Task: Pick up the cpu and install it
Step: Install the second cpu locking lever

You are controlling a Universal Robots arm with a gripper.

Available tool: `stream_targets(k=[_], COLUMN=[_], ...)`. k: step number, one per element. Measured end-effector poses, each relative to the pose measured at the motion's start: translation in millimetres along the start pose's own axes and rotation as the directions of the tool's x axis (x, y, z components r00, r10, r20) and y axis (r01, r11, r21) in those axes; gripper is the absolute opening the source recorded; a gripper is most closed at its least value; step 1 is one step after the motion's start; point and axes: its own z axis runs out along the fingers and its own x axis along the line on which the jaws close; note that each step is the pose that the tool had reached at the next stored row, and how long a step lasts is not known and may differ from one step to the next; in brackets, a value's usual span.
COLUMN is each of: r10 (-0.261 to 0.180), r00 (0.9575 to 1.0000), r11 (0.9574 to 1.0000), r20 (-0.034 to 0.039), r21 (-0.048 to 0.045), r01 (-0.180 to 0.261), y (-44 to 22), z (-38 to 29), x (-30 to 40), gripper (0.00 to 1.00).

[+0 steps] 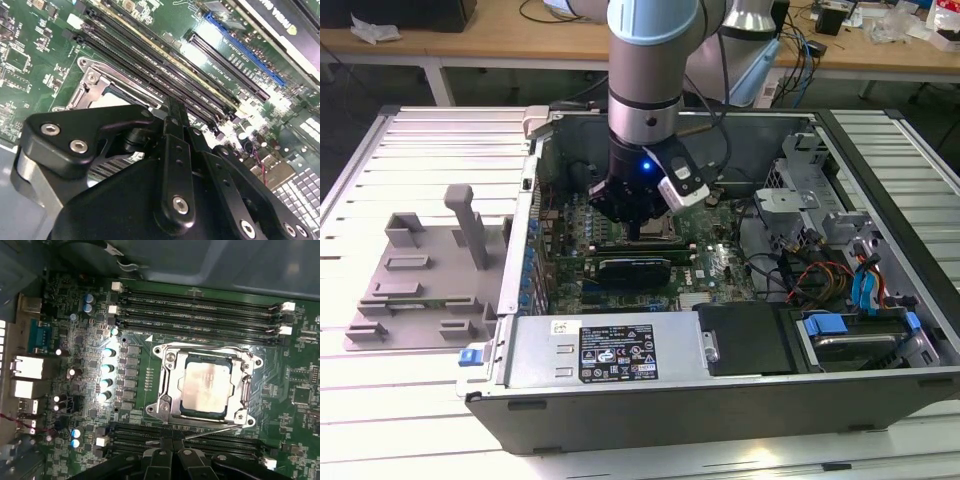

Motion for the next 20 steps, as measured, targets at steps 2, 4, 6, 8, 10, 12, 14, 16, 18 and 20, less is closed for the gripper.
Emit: stream_targets(k=[2,4,6,8,10,12,14,16,18,20], r10=[0.0,-0.001,-0.001,-0.001,-0.001,-0.001,-0.001,-0.001,-0.001,-0.001], r00=[1.0,1.0,1.0,0.9999,0.9999,0.9999,0.9998,0.9998,0.9997,0.9997], r11=[0.9999,0.9995,0.999,0.9973,0.9957,0.9934,0.9881,0.9869,0.986,0.9817], r20=[0.0021,0.0045,0.006,0.01,0.0123,0.0155,0.021,0.0218,0.0224,0.0256], r21=[-0.0152,-0.0316,-0.0441,-0.0735,-0.0921,-0.1147,-0.1539,-0.1614,-0.1666,-0.1906], r01=[0.0,0.001,0.001,0.002,0.002,0.003,0.004,0.005,0.005,0.006], y=[-1.0,-6.0,-9.2,-13.7,-15.9,-17.1,-19.4,-23.7,-28.2,-31.4], z=[2.7,3.1,3.4,3.5,3.6,3.6,4.2,4.4,4.4,5.5], x=[1.8,5.3,5.9,7.0,7.4,7.8,8.6,9.7,10.8,12.1], gripper=[0.11,0.11,0.11,0.11,0.11,0.11,0.11,0.11,0.11,0.11])
